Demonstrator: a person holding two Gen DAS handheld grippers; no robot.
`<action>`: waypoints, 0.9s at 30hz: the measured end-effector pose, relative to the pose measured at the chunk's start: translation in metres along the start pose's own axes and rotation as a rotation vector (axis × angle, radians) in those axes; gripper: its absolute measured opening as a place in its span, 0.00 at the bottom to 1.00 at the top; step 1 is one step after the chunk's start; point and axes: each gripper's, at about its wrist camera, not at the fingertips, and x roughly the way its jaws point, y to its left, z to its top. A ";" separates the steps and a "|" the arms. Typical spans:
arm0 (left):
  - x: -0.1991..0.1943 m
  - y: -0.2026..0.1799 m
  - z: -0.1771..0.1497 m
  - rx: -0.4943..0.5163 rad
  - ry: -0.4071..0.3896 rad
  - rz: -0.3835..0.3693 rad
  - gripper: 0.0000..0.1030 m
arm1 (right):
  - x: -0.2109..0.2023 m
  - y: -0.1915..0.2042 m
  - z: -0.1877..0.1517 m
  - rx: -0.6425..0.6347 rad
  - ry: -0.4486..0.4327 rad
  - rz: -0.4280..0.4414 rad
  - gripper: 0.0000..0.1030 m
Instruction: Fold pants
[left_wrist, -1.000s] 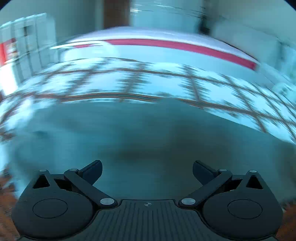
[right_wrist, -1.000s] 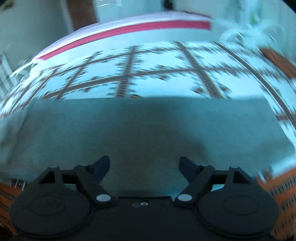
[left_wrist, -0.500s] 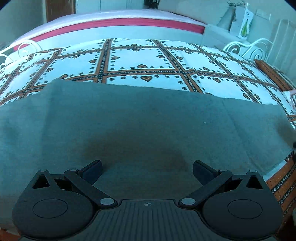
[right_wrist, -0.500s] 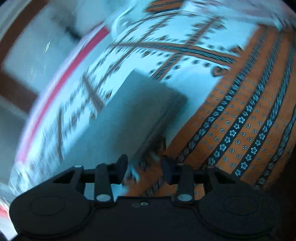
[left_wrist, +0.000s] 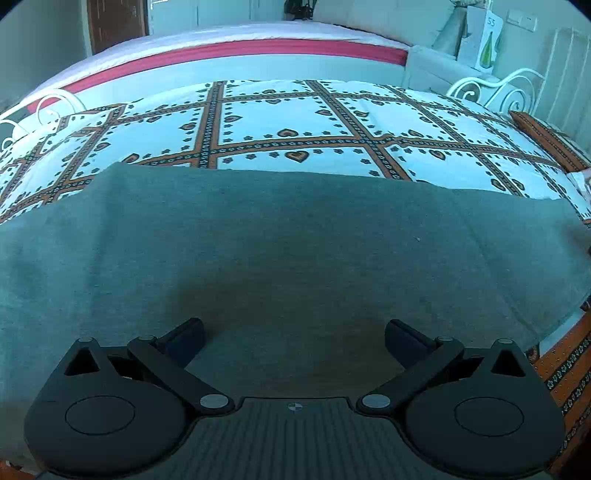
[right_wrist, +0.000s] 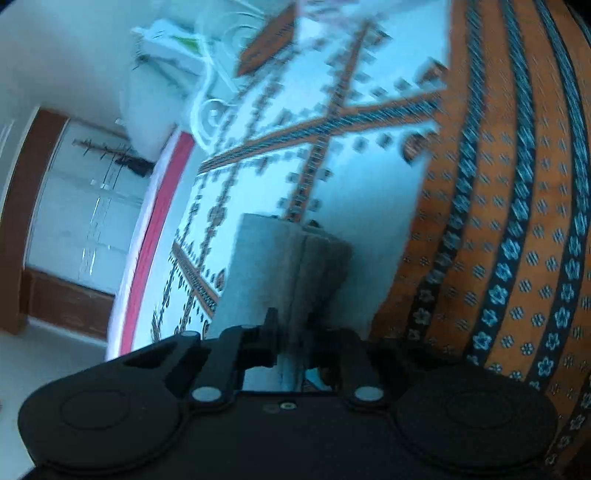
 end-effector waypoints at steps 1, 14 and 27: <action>0.000 0.001 0.000 0.000 0.000 0.008 1.00 | -0.003 0.007 -0.001 -0.039 -0.008 0.003 0.03; 0.000 0.007 0.000 0.022 0.029 0.034 1.00 | -0.019 0.139 -0.076 -0.680 0.055 0.152 0.03; -0.037 0.137 -0.011 -0.318 -0.040 0.199 1.00 | 0.006 0.236 -0.227 -0.907 0.349 0.395 0.03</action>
